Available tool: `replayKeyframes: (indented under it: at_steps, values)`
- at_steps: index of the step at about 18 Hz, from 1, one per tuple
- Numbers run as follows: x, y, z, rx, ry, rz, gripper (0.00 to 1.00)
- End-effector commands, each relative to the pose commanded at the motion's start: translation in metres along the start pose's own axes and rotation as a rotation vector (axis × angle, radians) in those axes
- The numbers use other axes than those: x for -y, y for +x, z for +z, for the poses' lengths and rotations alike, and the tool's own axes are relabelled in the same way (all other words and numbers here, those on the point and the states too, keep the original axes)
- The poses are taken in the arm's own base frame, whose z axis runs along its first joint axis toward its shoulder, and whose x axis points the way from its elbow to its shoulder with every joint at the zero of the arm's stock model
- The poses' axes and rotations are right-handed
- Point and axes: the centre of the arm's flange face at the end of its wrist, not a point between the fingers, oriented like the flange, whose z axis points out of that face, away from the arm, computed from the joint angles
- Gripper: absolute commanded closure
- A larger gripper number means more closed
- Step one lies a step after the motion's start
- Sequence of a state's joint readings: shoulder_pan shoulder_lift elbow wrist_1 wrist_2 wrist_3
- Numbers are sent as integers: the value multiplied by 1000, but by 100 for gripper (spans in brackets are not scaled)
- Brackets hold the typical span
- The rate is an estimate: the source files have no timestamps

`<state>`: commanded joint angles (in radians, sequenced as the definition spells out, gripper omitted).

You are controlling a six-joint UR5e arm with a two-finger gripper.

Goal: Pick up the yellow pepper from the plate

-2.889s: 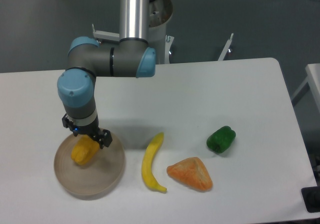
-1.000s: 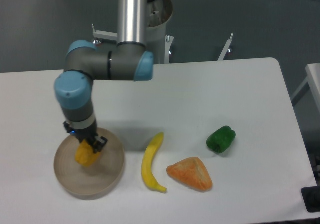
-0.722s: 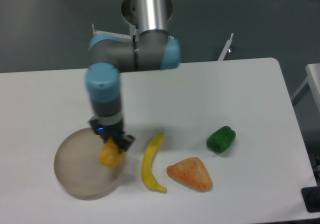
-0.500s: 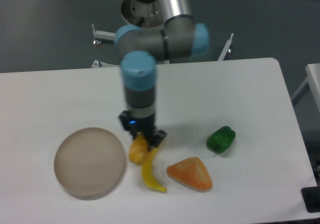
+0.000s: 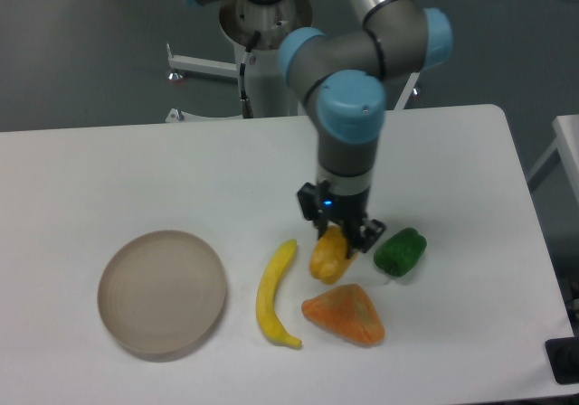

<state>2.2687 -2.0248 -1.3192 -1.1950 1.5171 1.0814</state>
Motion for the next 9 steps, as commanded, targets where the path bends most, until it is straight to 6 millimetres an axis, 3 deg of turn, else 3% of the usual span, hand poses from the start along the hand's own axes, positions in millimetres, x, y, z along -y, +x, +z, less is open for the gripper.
replayKeyframes:
  at_steps: [9]
  values:
    - [-3,-5,1,9,-3,-4,64]
